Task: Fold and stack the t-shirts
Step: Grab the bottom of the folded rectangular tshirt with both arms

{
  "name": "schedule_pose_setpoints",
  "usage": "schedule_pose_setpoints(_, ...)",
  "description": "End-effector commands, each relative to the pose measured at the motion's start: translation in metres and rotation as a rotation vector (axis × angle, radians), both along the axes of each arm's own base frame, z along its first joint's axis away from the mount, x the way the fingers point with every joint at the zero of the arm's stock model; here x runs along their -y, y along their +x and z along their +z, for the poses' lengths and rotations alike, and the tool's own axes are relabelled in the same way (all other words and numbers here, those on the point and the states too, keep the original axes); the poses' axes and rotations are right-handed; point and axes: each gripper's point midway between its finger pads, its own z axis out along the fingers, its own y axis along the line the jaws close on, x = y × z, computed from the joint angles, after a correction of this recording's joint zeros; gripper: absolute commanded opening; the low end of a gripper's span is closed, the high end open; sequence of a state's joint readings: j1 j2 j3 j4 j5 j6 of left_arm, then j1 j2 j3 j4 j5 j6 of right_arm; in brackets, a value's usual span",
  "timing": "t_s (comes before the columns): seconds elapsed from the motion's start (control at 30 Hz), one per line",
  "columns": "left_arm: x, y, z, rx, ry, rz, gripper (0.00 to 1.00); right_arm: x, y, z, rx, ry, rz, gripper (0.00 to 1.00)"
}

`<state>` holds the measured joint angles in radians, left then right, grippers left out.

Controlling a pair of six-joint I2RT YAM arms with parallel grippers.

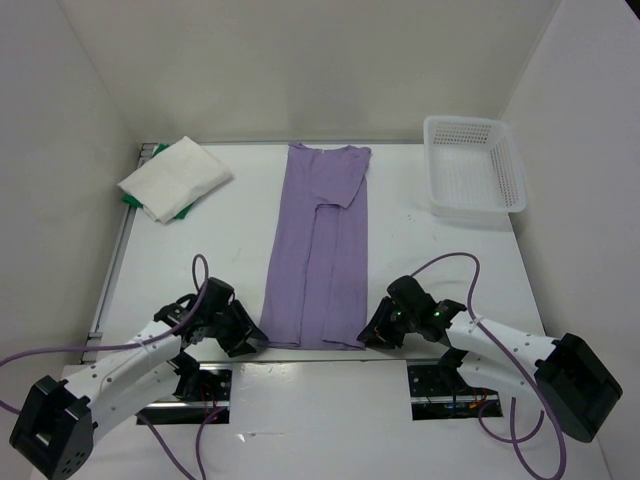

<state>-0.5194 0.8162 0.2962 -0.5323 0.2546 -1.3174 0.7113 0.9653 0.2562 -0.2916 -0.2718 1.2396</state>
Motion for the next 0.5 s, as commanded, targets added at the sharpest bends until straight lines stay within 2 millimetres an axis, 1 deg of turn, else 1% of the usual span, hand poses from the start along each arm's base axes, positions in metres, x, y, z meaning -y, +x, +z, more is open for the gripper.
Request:
schedule_pose_setpoints(0.0,-0.007,-0.003,-0.003,-0.034,0.026,0.053,0.53,0.003,-0.001,-0.003,0.012,-0.022,0.008,0.35)
schedule_pose_setpoints(0.03,-0.007,-0.004,-0.006,-0.035,0.027,0.053,0.53,0.003,-0.001,-0.005,0.005,-0.028,0.008,0.35)
schedule_pose_setpoints(0.07,-0.005,-0.001,-0.004,-0.024,0.015,0.062,0.53,0.004,-0.002,-0.007,0.003,-0.036,0.016,0.35)
schedule_pose_setpoints(0.1,-0.003,0.003,-0.002,-0.018,0.003,0.075,0.50,0.003,-0.001,-0.006,0.010,-0.030,0.016,0.35)
schedule_pose_setpoints(0.17,0.000,0.004,-0.006,-0.022,-0.015,0.086,0.46,0.003,-0.001,-0.007,0.007,-0.041,0.026,0.35)
schedule_pose_setpoints(0.2,-0.001,0.002,-0.009,-0.047,-0.004,0.095,0.44,0.001,0.002,-0.004,0.021,-0.036,0.035,0.35)
schedule_pose_setpoints(0.23,-0.001,0.002,-0.009,-0.047,-0.004,0.095,0.43,0.002,0.001,-0.006,0.013,-0.043,0.035,0.35)
schedule_pose_setpoints(0.27,-0.001,0.006,-0.008,-0.037,-0.011,0.105,0.41,0.001,0.002,-0.005,0.018,-0.045,0.042,0.35)
schedule_pose_setpoints(0.33,0.002,0.012,-0.005,-0.031,-0.032,0.134,0.41,0.001,0.005,-0.003,0.029,-0.052,0.045,0.34)
schedule_pose_setpoints(0.37,0.001,0.009,-0.008,-0.044,-0.028,0.142,0.40,0.002,0.004,-0.006,0.026,-0.061,0.053,0.34)
schedule_pose_setpoints(0.4,0.001,0.010,-0.008,-0.052,-0.033,0.158,0.40,-0.001,0.007,-0.002,0.034,-0.054,0.053,0.34)
schedule_pose_setpoints(0.47,0.002,0.007,-0.010,-0.064,-0.040,0.162,0.40,0.001,0.007,-0.005,0.037,-0.070,0.059,0.34)
